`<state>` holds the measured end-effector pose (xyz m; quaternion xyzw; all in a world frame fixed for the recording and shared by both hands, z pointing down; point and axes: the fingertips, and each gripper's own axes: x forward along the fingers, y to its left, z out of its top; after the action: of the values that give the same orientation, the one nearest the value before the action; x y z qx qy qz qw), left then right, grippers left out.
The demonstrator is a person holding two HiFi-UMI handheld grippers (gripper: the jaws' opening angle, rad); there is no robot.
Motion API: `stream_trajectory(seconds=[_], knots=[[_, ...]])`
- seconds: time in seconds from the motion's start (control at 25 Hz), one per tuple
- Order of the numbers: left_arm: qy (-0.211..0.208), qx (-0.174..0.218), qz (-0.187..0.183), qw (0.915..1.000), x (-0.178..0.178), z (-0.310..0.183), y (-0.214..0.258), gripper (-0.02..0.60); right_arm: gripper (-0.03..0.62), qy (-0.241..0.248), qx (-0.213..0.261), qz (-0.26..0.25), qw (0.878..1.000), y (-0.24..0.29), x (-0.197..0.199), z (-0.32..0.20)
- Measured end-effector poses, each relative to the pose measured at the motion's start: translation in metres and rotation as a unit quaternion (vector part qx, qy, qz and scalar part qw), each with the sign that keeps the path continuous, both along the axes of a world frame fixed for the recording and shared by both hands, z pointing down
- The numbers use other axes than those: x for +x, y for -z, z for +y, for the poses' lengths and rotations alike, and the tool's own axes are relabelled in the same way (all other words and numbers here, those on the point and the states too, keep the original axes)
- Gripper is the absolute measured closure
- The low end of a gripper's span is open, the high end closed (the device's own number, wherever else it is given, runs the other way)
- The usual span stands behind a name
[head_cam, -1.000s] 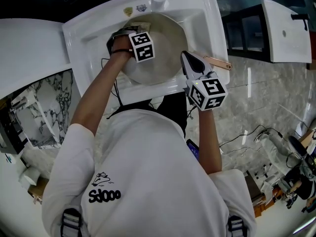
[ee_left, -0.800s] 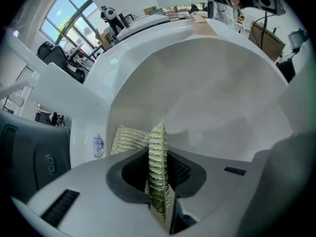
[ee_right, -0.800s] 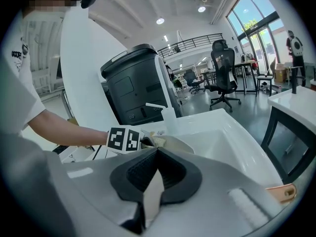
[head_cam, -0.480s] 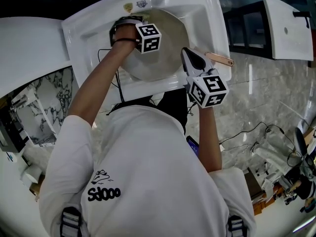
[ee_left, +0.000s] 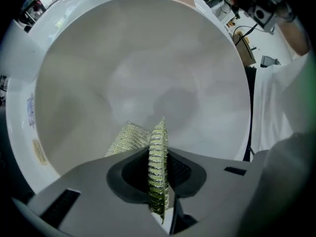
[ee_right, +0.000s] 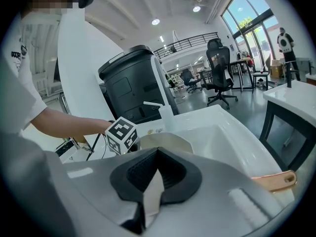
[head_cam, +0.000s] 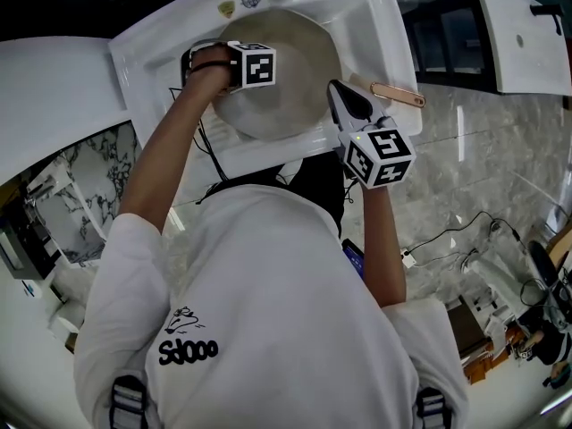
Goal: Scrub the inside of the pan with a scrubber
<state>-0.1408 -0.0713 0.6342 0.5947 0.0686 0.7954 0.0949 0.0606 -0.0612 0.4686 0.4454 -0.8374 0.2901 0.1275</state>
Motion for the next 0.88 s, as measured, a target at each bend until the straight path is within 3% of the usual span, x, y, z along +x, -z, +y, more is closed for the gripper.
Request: stream_trajectory(seconds=[0.16,0.28,0.52,0.72,0.88], knots=[[0.019,-0.04,0.0,0.999,0.0,0.013,0.0,0.52,0.585,-0.004,0.004,0.0,1.0,0.003,0.002,-0.002],[0.003,-0.079,-0.006,0.9969,0.001,0.033,0.0,0.52,0.585,-0.005,0.004,-0.001,1.0,0.003,0.002,-0.001],[-0.022,-0.178,-0.006,0.9837,0.01,0.076,0.009,0.52,0.585,-0.007,0.001,-0.004,1.0,0.002,0.005,0.001],[0.014,-0.248,0.021,0.9685,0.024,0.101,0.023,0.522,0.585,-0.009,0.0,-0.005,1.0,0.001,0.003,0.005],[0.045,-0.312,0.085,0.9453,0.048,0.121,0.043,0.522,0.585,-0.012,-0.002,-0.013,1.0,0.002,0.004,0.007]])
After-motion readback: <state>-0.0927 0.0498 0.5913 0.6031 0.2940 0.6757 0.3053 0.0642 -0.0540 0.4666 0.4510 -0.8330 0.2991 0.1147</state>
